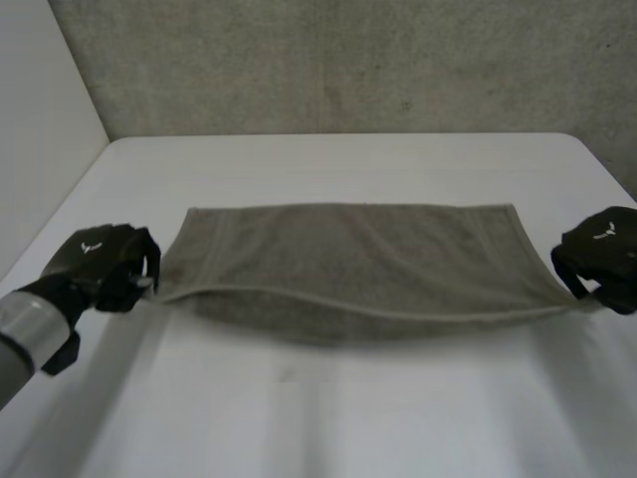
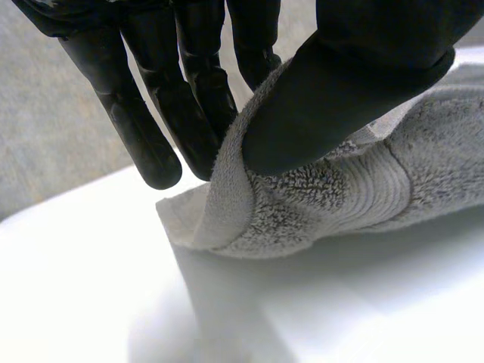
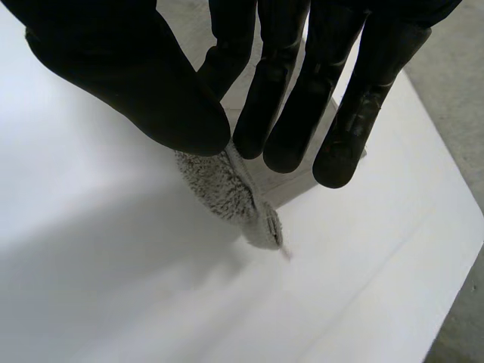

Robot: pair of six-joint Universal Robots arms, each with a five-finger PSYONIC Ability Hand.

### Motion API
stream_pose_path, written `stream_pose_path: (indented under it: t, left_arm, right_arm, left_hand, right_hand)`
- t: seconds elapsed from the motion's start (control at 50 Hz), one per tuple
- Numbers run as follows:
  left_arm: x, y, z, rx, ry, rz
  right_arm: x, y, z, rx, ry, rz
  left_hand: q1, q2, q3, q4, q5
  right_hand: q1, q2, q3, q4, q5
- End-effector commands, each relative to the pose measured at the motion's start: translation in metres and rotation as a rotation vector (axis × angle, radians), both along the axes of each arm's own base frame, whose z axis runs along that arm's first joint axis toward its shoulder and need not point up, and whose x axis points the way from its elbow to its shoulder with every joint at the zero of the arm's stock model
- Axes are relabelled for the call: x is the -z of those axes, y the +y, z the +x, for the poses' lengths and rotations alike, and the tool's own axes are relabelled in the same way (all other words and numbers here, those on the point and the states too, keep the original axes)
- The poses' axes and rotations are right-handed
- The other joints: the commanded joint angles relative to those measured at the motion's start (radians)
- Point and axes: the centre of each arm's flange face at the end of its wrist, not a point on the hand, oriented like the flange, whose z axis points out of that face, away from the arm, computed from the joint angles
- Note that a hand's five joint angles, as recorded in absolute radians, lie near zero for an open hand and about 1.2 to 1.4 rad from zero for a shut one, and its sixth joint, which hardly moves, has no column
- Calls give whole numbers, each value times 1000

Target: Fold the towel.

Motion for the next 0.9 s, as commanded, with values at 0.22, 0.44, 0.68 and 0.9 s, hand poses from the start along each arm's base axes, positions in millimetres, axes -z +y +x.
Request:
stream_pose_path:
  t: [0.22, 0.44, 0.68, 0.9]
  left_arm:
    - [9, -41, -20, 150, 23, -74]
    - [25, -133, -31, 12, 136, -109]
    - [49, -172, -54, -56, 142, -143]
    - [56, -175, -71, -43, 135, -137]
  right_arm:
    - [41, -70, -3, 46, -92, -184]
    - [73, -142, 31, 71, -246, -380]
    - [91, -180, 56, 75, -272, -539]
    - [100, -190, 63, 69, -275, -554]
  left_hand:
    - [203, 178, 179, 179, 188]
    - [203, 178, 179, 179, 188]
    - [203, 178, 179, 179, 188]
    - [-1019, -1044, -1043, -1043, -1034]
  right_hand:
    - [3, 182, 181, 180, 185]
    - [3, 182, 181, 180, 185]
    - [3, 182, 181, 180, 185]
    - [-1218, -1040, -1040, -1042, -1036]
